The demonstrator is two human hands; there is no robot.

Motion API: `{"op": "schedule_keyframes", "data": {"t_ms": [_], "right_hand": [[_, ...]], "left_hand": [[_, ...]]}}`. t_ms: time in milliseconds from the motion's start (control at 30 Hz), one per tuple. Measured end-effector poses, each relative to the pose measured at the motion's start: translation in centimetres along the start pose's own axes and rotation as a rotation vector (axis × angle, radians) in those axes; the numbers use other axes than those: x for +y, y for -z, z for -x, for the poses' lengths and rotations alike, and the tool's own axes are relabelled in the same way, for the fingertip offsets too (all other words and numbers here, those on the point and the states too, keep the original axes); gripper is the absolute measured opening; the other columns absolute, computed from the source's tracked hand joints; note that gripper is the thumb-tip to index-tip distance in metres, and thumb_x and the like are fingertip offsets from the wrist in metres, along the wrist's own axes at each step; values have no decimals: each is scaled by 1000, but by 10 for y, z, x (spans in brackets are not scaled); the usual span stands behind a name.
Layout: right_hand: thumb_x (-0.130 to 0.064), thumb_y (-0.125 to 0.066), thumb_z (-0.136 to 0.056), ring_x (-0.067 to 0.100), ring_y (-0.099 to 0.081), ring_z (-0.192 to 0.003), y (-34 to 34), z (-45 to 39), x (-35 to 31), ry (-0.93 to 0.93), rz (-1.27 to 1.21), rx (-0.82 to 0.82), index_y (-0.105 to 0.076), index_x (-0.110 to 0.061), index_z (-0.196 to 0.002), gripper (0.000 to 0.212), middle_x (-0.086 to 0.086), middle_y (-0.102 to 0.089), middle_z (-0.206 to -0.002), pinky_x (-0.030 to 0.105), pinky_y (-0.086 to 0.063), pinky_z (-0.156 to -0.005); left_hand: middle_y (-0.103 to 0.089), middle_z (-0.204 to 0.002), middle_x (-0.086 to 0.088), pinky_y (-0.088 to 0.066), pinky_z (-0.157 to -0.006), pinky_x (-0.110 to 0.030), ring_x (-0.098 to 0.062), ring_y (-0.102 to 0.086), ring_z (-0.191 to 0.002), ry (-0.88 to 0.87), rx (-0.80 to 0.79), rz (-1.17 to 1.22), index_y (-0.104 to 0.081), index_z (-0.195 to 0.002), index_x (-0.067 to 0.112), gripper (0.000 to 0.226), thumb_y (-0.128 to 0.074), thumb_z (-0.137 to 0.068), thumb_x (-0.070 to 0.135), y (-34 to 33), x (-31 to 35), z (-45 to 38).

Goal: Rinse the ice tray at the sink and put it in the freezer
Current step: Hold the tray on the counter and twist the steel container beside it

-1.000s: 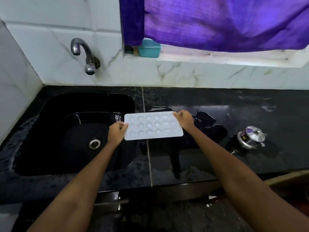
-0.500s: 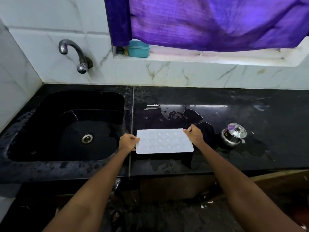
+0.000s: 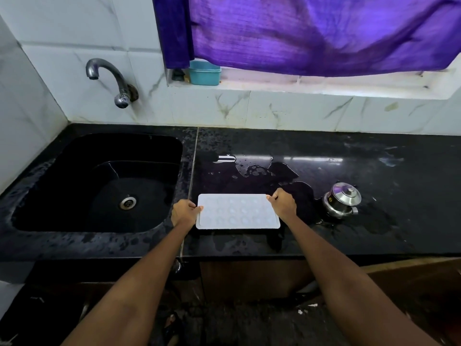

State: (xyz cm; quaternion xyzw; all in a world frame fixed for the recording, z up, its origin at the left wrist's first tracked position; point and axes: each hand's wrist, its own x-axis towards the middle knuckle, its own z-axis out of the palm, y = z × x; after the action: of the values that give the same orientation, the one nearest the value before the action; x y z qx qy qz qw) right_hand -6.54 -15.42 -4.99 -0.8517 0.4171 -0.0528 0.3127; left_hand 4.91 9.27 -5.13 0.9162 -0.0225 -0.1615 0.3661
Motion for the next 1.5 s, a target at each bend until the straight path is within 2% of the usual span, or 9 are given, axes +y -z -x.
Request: {"op": "schedule_keyframes", "data": {"t_ms": [200,400,567,700,900,1100,1233,1333,1500], "right_hand": [[-29,-56,-91,36,-61,-97,22,0,3,71,-1,93,-58,-5,-97,24,17,-68,-98,40,-47,-82],[-19,-51,-94,34,-57,-96,70,1,27,194,-92,452,-55,-2,-103,20,18,-63,-96,45,-46,-80],[-25,-60,-88,37,-47,-116,103,13,75,-111,-210,723,-48,-2,-123,44,21,-55,-120,48,-35,-97],[-39,-65,-84,42,-55,-112,108,16,110,-414,-365,543,-57,8,-109,55,28,-61,-115,44,-45,-89],[-31,-72,-80,23,-56,-75,103,8,109,-419,-735,522,-62,-1,-66,35,13,-59,-70,30,-39,-65],[-33,-78,-72,17,-53,-70,89,3,109,-426,-881,545,-66,0,-72,35,9,-60,-72,32,-43,-65],[-35,-78,-72,11,-38,-50,94,4,116,-409,-939,590,-44,-11,-45,50,0,-44,-50,25,-35,-47],[-31,-73,-78,10,-31,-48,99,1,125,-363,-982,625,-38,-11,-44,52,1,-35,-49,27,-29,-48],[-18,-74,-77,8,-48,-48,108,-3,122,-316,-1104,522,-52,-12,-49,36,-3,-54,-46,25,-42,-52]], "left_hand": [[-70,-110,-15,-52,-86,-38,-33,-65,-106,-12,77,-103,-70,-104,5,28,-67,-88,28,0,13,7],[-65,-119,-19,-50,-92,-41,-37,-61,-112,2,110,-231,-69,-112,9,26,-57,-93,21,-14,23,9],[-65,-119,-20,-50,-90,-45,-38,-62,-111,13,138,-300,-68,-112,7,26,-65,-89,19,-22,20,10],[-65,-118,-20,-50,-91,-46,-39,-62,-111,31,148,-296,-68,-113,9,25,-66,-89,18,-24,23,10],[-64,-120,-20,-49,-91,-45,-40,-62,-111,49,145,-267,-68,-115,10,27,-66,-89,17,-24,25,10],[-64,-121,-19,-49,-93,-45,-38,-61,-113,49,134,-233,-69,-116,12,28,-66,-89,19,-21,23,13],[-63,-124,-17,-48,-94,-42,-37,-60,-115,39,125,-212,-68,-118,15,30,-66,-89,20,-19,21,14],[-64,-122,-17,-48,-93,-41,-37,-61,-113,24,133,-232,-68,-117,14,28,-65,-90,21,-21,20,15],[-66,-117,-19,-49,-90,-41,-38,-62,-111,16,136,-250,-71,-108,10,21,-64,-91,20,-23,20,14]]}}
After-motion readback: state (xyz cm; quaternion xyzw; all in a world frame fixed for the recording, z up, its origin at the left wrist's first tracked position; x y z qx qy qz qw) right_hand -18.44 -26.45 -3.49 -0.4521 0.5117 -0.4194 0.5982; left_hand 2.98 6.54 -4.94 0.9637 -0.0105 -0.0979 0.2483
